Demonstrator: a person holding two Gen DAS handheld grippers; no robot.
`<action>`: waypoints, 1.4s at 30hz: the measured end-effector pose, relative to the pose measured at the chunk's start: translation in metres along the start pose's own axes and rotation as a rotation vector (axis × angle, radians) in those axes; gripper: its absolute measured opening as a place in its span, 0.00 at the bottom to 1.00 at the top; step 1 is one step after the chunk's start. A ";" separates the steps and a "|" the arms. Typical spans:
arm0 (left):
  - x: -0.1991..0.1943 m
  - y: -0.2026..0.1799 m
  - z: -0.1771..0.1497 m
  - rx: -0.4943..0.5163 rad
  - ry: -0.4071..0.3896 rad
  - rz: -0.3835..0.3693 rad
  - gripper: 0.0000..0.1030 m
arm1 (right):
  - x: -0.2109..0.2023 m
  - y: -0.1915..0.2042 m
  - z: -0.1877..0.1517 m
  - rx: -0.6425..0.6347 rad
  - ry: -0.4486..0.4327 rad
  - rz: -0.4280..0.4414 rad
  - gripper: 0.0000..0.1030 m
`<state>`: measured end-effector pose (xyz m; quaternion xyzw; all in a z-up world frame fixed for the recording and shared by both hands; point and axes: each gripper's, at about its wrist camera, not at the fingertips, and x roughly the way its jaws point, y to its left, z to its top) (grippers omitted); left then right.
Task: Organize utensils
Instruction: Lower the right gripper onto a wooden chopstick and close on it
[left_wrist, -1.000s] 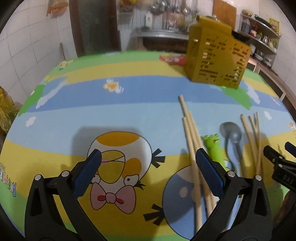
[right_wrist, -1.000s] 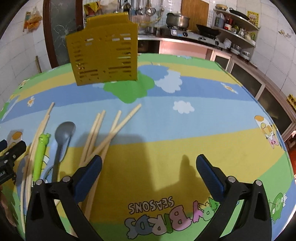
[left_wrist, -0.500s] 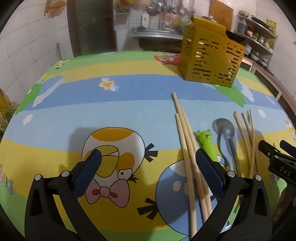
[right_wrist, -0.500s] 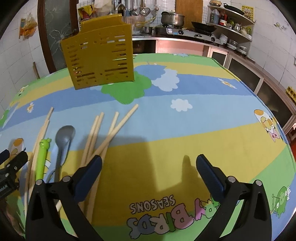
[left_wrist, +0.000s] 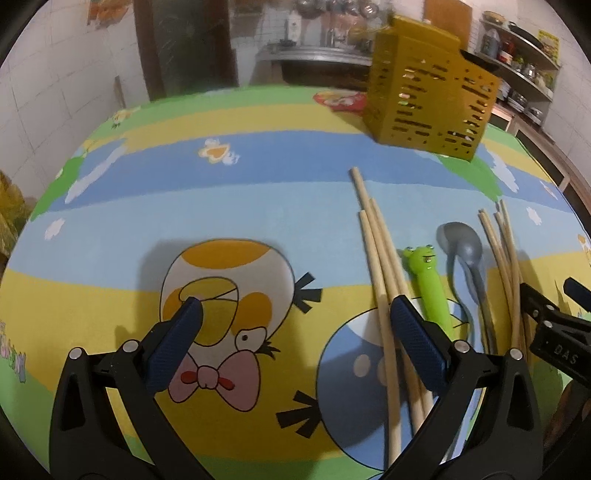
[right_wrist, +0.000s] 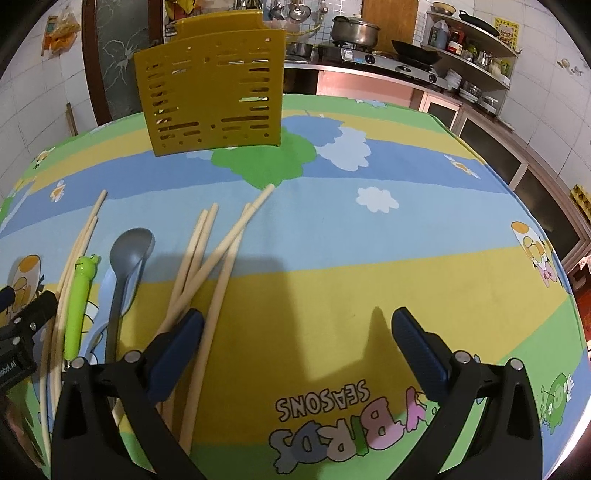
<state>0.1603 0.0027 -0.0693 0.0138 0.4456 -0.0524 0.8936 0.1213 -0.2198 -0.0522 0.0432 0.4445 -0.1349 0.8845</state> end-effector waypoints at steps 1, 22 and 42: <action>0.002 0.001 0.000 -0.009 0.008 -0.007 0.96 | 0.001 -0.001 0.000 0.003 0.002 0.001 0.96; 0.023 -0.005 0.021 0.068 0.031 0.002 0.96 | 0.026 -0.009 0.023 0.092 0.035 0.024 0.97; 0.013 -0.021 0.024 0.085 0.011 -0.035 0.47 | 0.017 0.000 0.022 0.070 -0.003 0.043 0.69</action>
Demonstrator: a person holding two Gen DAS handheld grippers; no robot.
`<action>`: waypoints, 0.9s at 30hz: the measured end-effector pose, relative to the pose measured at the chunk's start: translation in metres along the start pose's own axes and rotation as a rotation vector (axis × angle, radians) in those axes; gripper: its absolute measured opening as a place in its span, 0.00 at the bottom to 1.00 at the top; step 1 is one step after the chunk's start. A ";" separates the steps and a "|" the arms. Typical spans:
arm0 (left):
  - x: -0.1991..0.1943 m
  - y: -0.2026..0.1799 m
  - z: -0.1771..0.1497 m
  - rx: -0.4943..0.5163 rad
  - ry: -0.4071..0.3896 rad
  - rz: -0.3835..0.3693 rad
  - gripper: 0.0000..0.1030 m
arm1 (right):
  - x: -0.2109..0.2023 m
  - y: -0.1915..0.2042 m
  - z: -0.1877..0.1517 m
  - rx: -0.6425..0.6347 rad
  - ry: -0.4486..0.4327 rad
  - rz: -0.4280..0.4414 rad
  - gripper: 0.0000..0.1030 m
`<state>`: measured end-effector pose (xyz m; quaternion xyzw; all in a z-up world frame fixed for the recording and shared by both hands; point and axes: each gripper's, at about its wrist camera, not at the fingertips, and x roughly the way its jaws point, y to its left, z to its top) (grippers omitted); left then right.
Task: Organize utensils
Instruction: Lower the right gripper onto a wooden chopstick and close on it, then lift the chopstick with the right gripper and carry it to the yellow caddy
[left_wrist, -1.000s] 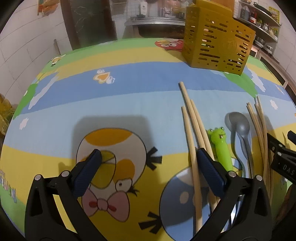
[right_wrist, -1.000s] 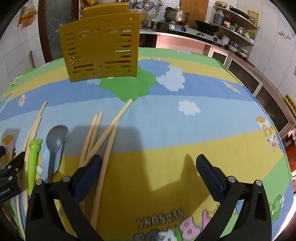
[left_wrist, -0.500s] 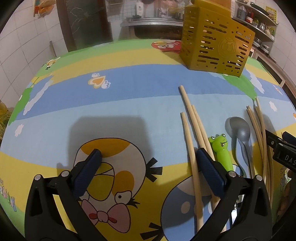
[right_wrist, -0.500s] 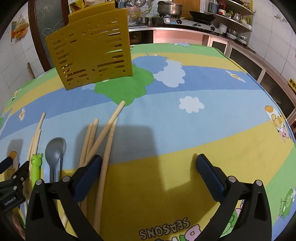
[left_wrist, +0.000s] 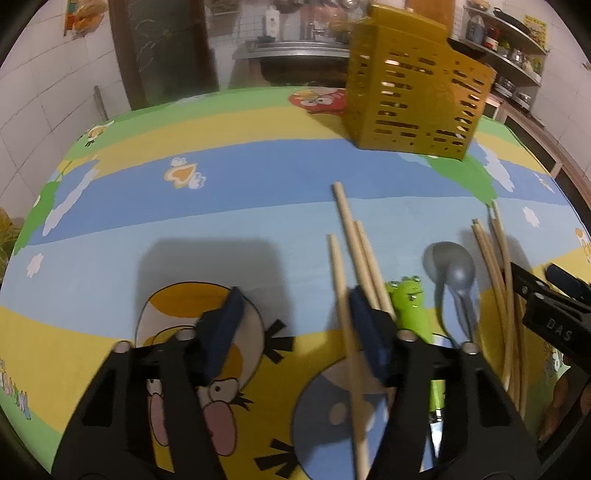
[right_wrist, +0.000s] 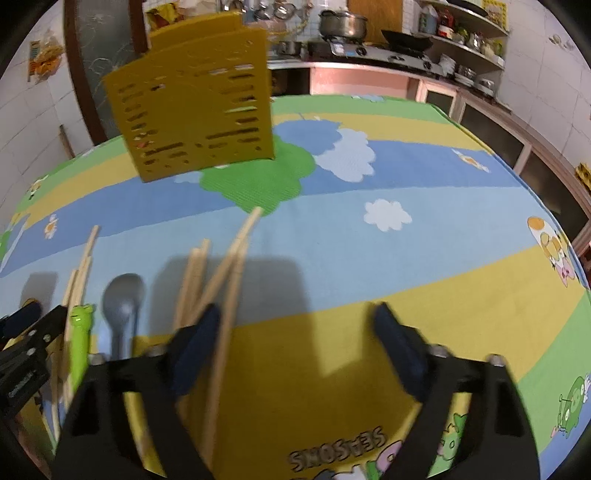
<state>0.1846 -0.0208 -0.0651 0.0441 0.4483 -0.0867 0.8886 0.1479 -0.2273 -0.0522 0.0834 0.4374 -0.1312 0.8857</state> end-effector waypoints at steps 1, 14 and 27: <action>-0.001 -0.004 0.000 0.016 -0.001 0.001 0.41 | -0.002 0.005 -0.001 -0.017 -0.005 0.000 0.61; 0.006 -0.014 0.011 0.022 0.035 -0.005 0.06 | 0.000 0.018 0.011 -0.008 0.030 -0.002 0.11; -0.012 0.001 0.011 -0.087 -0.033 0.004 0.04 | -0.022 -0.003 0.022 0.022 -0.081 0.062 0.06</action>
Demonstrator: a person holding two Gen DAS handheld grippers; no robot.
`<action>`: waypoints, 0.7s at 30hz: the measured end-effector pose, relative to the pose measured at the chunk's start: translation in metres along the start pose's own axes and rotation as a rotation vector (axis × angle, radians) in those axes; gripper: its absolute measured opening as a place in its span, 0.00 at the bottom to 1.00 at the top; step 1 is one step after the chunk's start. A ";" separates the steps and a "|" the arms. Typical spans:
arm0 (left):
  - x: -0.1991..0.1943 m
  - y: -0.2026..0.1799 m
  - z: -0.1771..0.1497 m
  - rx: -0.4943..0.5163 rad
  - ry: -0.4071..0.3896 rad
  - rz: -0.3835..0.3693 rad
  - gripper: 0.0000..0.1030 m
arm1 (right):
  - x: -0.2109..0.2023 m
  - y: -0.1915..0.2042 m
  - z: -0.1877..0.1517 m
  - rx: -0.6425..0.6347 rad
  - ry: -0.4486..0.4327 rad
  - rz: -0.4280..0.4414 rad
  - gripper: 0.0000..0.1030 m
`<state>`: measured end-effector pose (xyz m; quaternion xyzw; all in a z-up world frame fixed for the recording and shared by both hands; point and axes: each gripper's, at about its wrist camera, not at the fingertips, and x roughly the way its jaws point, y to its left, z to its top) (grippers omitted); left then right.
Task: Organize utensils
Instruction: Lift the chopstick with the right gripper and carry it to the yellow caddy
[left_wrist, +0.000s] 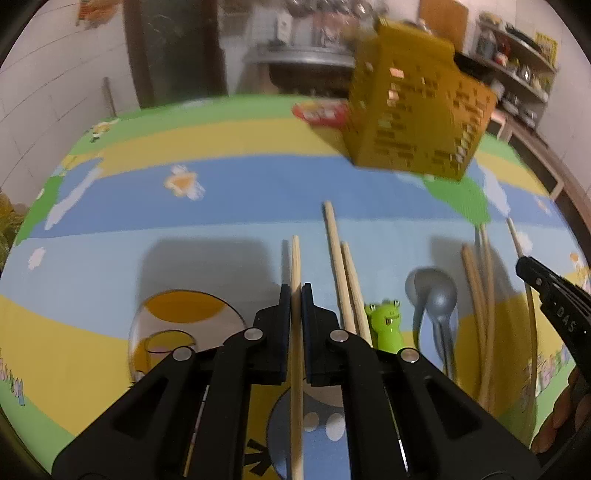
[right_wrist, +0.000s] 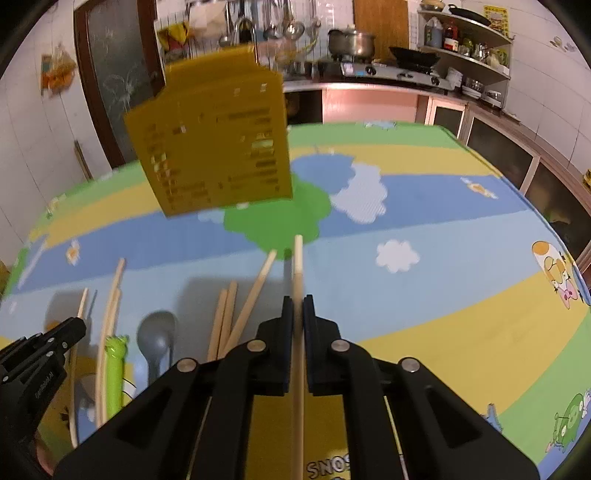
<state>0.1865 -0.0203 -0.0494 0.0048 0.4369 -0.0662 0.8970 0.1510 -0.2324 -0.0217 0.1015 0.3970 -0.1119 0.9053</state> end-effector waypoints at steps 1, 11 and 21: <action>-0.008 0.002 0.002 -0.011 -0.028 0.003 0.04 | -0.005 -0.002 0.002 0.002 -0.018 0.010 0.06; -0.087 0.005 0.021 -0.053 -0.305 0.055 0.04 | -0.060 -0.013 0.028 -0.008 -0.253 0.089 0.06; -0.130 0.002 0.034 -0.064 -0.443 -0.002 0.04 | -0.087 -0.015 0.049 -0.031 -0.359 0.166 0.06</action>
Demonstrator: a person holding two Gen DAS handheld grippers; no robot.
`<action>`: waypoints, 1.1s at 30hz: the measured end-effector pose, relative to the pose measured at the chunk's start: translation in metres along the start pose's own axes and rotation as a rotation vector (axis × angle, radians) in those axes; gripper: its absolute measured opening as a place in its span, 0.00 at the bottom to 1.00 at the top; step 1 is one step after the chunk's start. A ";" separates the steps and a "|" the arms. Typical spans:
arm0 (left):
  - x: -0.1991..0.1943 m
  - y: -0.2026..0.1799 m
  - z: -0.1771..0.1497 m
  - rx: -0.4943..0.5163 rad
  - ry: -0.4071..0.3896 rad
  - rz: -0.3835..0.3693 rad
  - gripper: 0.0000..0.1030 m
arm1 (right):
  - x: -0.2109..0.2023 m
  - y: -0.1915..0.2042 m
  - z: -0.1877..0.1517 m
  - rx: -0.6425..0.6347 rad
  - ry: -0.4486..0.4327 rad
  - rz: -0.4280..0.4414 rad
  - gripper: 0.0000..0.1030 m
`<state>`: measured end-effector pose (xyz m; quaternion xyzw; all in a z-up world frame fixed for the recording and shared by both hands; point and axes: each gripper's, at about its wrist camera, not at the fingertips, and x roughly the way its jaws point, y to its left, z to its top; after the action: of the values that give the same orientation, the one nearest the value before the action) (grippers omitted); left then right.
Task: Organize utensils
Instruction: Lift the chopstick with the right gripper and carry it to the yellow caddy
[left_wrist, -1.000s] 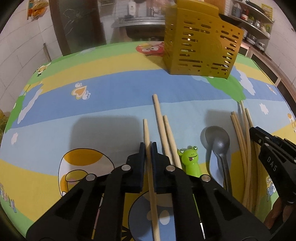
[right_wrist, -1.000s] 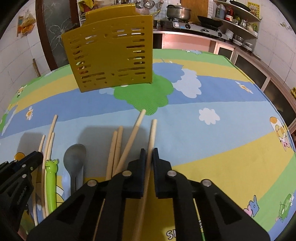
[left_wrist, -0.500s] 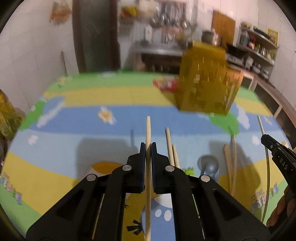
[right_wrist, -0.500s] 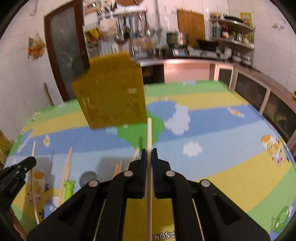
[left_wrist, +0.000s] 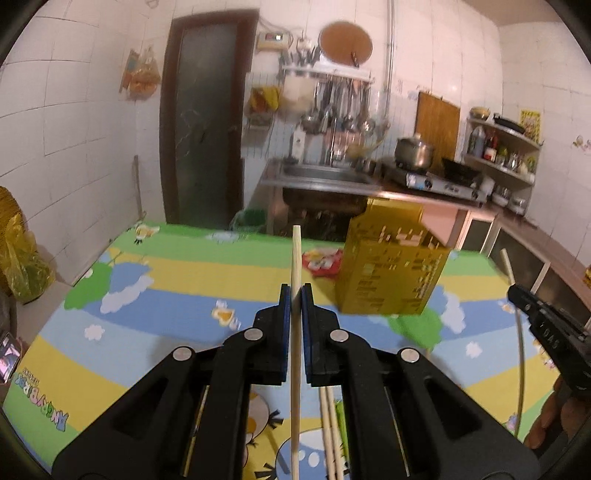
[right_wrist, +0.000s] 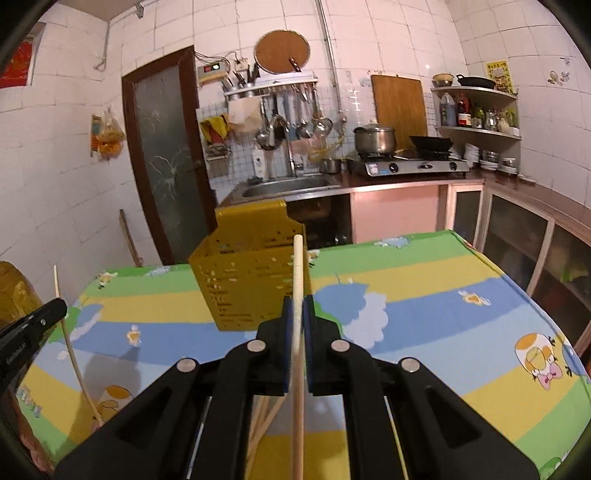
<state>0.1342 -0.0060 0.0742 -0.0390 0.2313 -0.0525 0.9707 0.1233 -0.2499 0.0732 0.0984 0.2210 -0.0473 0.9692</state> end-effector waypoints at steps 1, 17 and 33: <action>-0.002 0.001 0.003 -0.008 -0.009 -0.011 0.04 | -0.002 0.000 0.002 -0.001 -0.007 0.005 0.06; -0.004 0.003 0.004 -0.001 -0.038 -0.047 0.04 | -0.014 0.005 -0.001 -0.002 -0.097 0.048 0.06; -0.007 -0.024 0.065 0.044 -0.152 -0.119 0.04 | -0.013 0.006 0.052 -0.019 -0.188 0.047 0.06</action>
<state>0.1552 -0.0254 0.1375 -0.0350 0.1530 -0.1122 0.9812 0.1337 -0.2545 0.1256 0.0893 0.1273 -0.0314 0.9873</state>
